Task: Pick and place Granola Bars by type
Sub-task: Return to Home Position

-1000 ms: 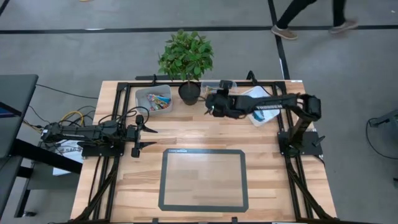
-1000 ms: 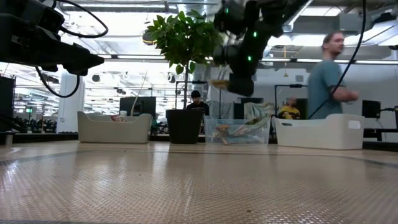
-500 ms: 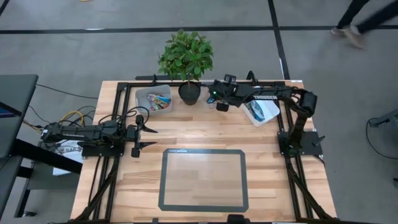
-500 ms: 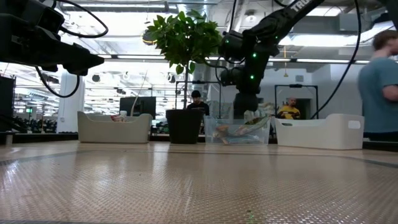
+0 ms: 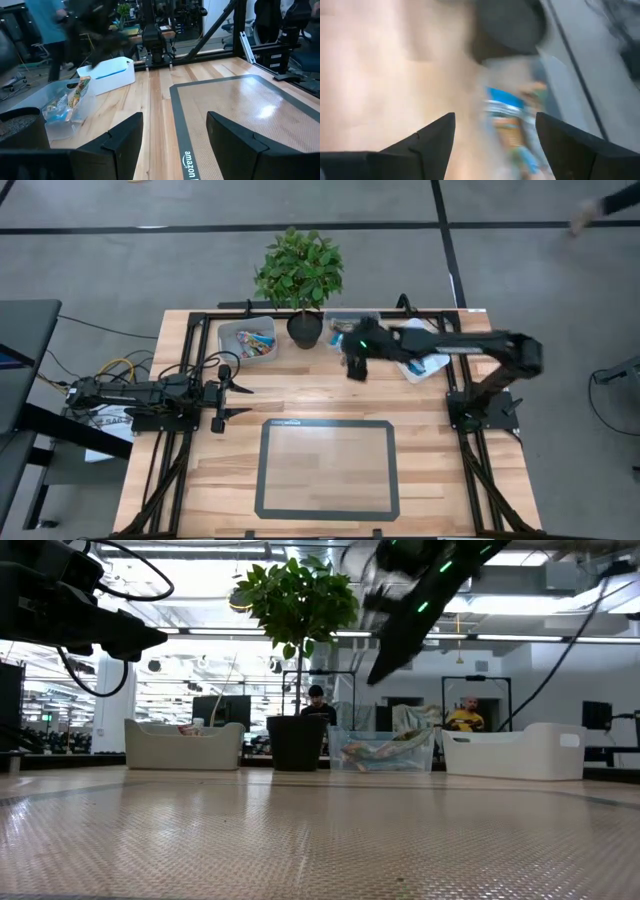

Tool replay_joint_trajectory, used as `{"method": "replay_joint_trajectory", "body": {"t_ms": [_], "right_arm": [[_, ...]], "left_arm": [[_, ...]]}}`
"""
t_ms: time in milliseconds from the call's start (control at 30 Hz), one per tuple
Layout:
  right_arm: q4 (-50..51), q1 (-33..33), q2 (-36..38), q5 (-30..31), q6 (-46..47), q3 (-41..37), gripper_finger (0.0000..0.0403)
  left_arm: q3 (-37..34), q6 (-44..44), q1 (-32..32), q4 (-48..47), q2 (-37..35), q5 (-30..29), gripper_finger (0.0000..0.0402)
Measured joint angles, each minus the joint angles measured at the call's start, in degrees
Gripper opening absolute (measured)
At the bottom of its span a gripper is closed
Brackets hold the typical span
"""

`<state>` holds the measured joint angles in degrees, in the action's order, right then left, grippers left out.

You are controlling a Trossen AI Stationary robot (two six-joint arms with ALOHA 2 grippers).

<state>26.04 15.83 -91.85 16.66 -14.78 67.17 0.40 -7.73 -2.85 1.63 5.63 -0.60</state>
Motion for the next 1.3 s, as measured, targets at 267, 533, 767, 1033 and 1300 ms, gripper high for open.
{"method": "replay_joint_trajectory", "body": {"t_ms": [267,533,767,1033,1300], "right_arm": [[-2.3,-15.0,21.1,-6.4,2.4,-16.3,0.0270],[-7.0,-21.8,38.3,-15.2,28.1,-31.1,0.0270],[-21.6,-24.9,52.1,-22.7,18.7,-46.1,0.0270],[-25.0,-25.2,63.6,-24.0,15.8,-54.9,0.0270],[-32.6,-25.4,72.6,-26.4,12.9,-63.5,0.0270]], "left_arm": [[0.0,0.0,0.0,0.0,0.0,0.0,0.0213],[0.0,0.0,0.0,0.0,0.0,0.0,0.0213],[0.0,0.0,0.0,0.0,0.0,0.0,0.0213],[0.0,0.0,0.0,0.0,0.0,0.0,0.0212],[0.0,0.0,0.0,0.0,0.0,0.0,0.0213]]}}
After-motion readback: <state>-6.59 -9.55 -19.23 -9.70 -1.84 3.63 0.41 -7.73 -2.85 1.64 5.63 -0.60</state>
